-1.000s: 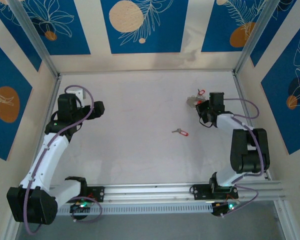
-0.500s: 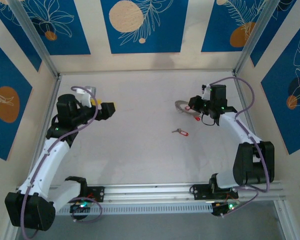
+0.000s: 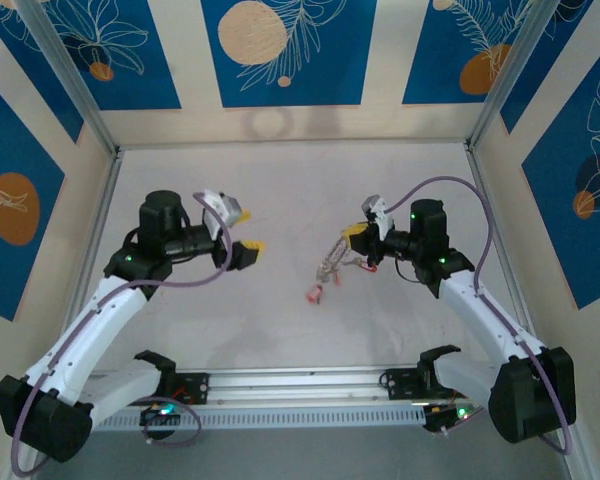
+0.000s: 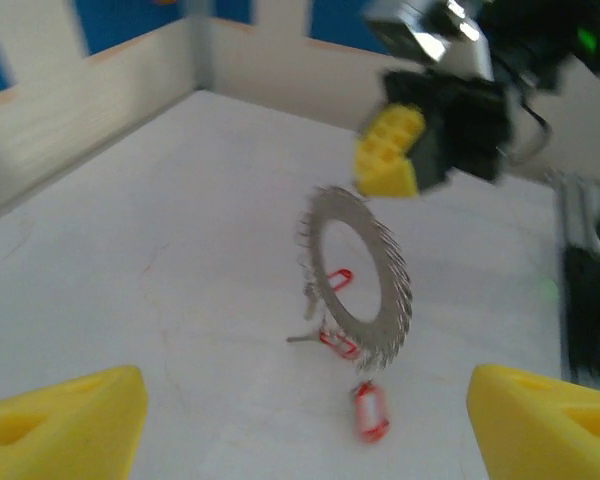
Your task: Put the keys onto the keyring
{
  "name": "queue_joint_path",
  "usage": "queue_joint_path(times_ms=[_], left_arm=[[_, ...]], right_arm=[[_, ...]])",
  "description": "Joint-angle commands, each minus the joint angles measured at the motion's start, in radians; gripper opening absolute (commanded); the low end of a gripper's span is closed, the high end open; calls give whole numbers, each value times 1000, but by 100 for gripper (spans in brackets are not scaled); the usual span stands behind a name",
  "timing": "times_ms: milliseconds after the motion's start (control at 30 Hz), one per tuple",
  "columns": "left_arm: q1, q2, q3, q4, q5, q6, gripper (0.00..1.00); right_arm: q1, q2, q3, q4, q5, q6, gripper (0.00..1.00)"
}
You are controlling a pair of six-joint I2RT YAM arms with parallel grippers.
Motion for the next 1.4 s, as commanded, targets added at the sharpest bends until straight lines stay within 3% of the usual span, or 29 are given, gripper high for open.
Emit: queue_joint_path(times_ms=[0,133,300,433,567,1367], left_arm=[[-55,-14,21,-148,154,440,82],[-94,15,23,-115,142,400,79],[-142,28,13,-85,76,356,74],[-202,27,-17,-13,30,293,61],[-254,35,-28,14,-16,226,34],[-410,24,-69,36,-204,333,35]], right_arm=[[23,-38,-5,116,-196,-122,0],[80,-55,-33,200,-290,-168,0],[166,-54,-44,239,-308,-269,0],[225,-32,-42,287,-330,-304,0],[283,-19,-55,325,-305,-338,0],[390,0,-56,288,-254,-379,0]])
